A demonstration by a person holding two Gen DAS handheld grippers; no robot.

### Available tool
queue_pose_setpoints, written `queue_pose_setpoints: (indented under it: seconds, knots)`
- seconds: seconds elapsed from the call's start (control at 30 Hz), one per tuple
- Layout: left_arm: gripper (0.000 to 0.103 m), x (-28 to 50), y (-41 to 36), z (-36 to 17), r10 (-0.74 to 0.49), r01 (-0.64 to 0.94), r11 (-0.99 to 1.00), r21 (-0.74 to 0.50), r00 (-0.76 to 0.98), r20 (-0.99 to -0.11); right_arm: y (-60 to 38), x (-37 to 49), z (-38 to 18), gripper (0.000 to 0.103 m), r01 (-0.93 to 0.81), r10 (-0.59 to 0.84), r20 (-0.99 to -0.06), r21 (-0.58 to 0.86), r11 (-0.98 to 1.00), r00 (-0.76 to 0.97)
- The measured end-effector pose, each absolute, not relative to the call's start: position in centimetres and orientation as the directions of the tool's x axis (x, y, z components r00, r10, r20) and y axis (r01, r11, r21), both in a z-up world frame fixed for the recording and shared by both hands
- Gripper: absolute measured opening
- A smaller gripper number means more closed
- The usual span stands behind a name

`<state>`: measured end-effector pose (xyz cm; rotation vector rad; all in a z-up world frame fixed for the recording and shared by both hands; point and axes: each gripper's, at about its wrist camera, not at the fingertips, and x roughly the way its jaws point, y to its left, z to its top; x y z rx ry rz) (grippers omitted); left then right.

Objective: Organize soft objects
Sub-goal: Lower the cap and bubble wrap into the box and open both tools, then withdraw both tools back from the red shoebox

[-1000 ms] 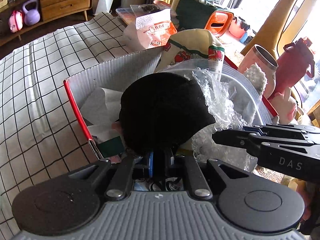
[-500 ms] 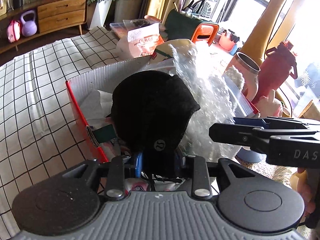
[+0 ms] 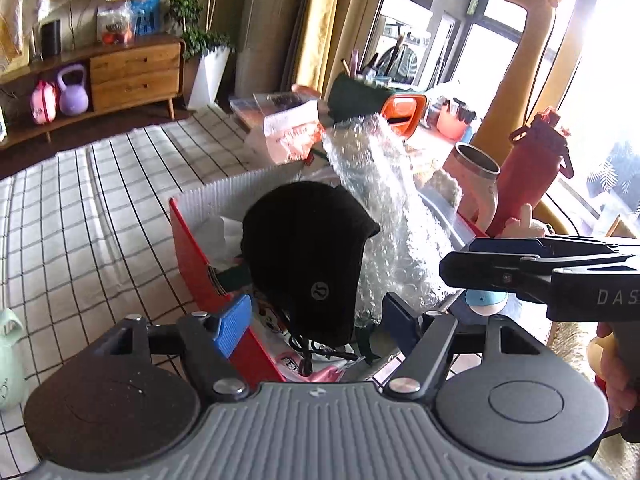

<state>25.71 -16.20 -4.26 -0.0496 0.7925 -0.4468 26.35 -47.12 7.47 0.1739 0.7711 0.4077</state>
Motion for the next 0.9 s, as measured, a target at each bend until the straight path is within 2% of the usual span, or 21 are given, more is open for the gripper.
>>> queue_pose_setpoints:
  seconds: [0.17, 0.33, 0.7, 0.9]
  knots:
    - [0.072, 24.3, -15.5, -3.1, -0.406, 0.366, 0.908, -0.205, 0.643, -0.649, -47.1, 25.0, 8.2, 0.065, -0.294, 0.41, -0.609, 0.287, 0.912, 0.679]
    - [0.072, 22.5, -14.8, -2.1, -0.409, 0.369, 0.908, -0.2, 0.669, -0.621, -47.2, 23.4, 8.8, 0.076, -0.299, 0.4, -0.572, 0.267, 0.916, 0.716]
    - [0.084, 19.3, -13.2, -1.2, -0.396, 0.349, 0.916, -0.198, 0.708, -0.585, -46.8, 19.4, 9.4, 0.098, -0.322, 0.389, -0.488, 0.218, 0.921, 0.782]
    - [0.087, 18.0, -12.4, -1.3, -0.379, 0.327, 0.924, -0.198, 0.721, -0.58, -46.4, 17.4, 9.7, 0.103, -0.343, 0.391, -0.43, 0.188, 0.92, 0.813]
